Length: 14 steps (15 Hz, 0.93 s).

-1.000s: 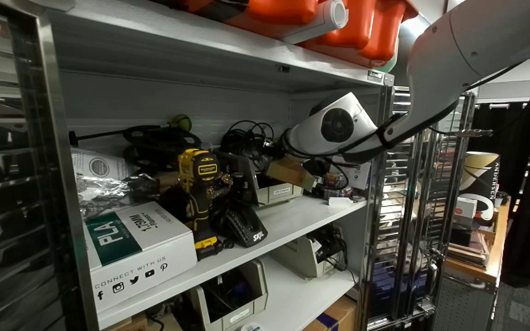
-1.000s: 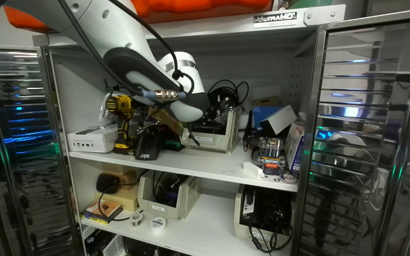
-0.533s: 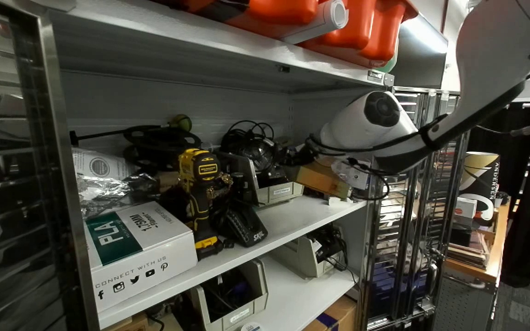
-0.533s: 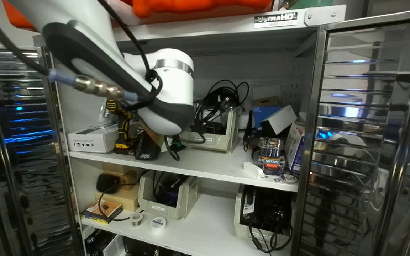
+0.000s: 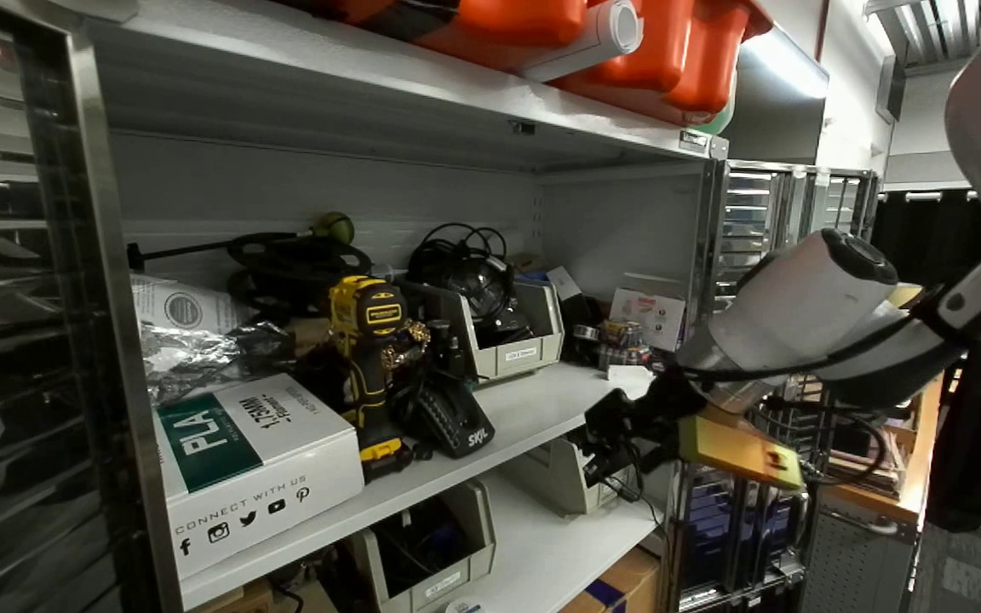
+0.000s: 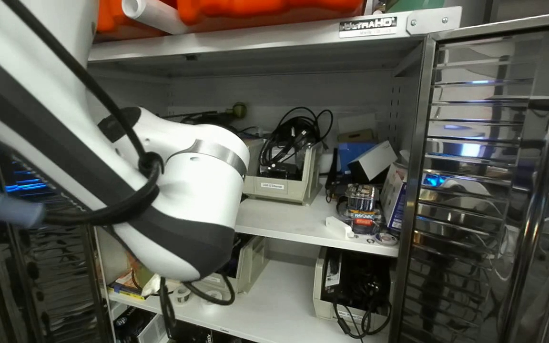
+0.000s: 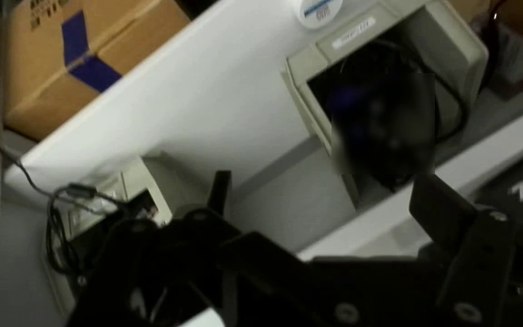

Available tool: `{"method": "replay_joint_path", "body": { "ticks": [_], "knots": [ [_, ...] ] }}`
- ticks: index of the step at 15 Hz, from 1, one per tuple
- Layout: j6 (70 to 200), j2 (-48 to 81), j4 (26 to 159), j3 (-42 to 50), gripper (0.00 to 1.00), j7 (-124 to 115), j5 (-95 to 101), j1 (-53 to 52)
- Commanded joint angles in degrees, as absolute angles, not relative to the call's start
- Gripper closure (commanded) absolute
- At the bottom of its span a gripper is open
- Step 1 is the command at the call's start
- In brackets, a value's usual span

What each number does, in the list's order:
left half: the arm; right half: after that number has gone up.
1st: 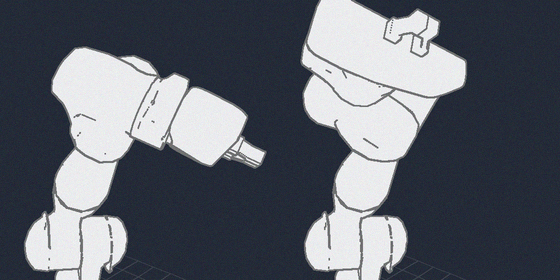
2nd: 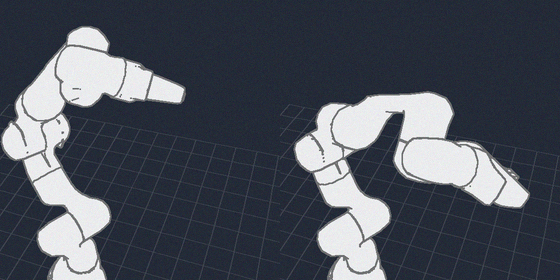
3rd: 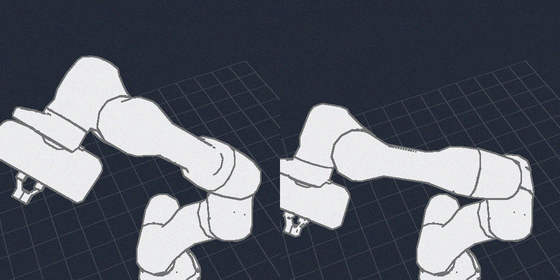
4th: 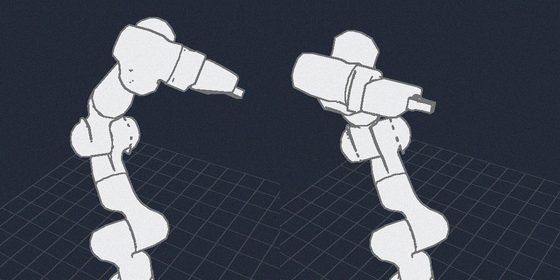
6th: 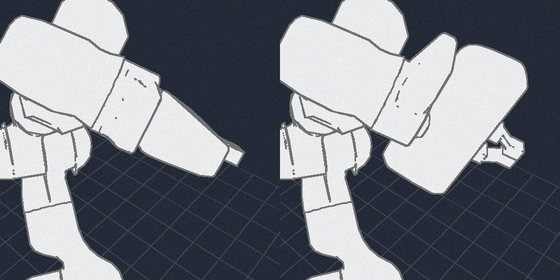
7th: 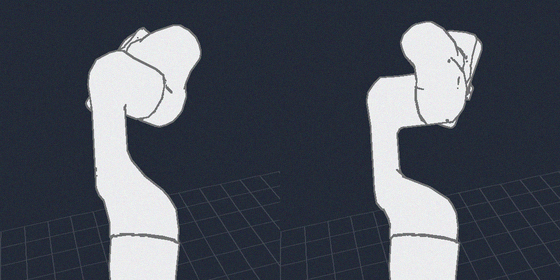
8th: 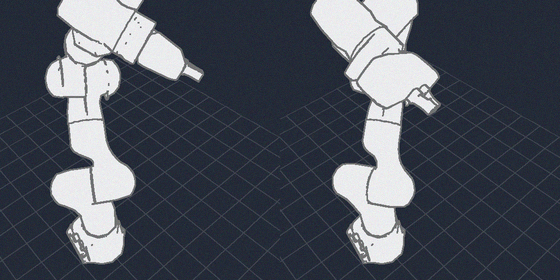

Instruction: Put the cable in the storage box

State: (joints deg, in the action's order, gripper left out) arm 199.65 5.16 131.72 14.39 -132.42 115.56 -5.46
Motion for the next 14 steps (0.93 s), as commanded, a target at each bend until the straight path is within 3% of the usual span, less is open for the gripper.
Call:
{"method": "replay_joint_path", "body": {
  "ticks": [1,5,6,7,9,14],
  "knots": [
    [209.02,6.15,130.70,19.69,0.00,-146.83,131.81,-9.88],
    [221.95,9.20,123.17,27.86,0.00,-164.74,149.28,-16.63],
    [224.92,11.06,122.59,33.15,0.00,-156.89,143.79,-19.19],
    [218.99,8.03,127.19,27.40,0.00,-156.07,144.14,-14.52],
    [222.25,9.19,124.99,31.47,0.00,-155.24,143.65,-16.99],
    [222.62,10.38,124.36,32.03,0.00,-155.26,143.65,-17.98]
  ]
}}
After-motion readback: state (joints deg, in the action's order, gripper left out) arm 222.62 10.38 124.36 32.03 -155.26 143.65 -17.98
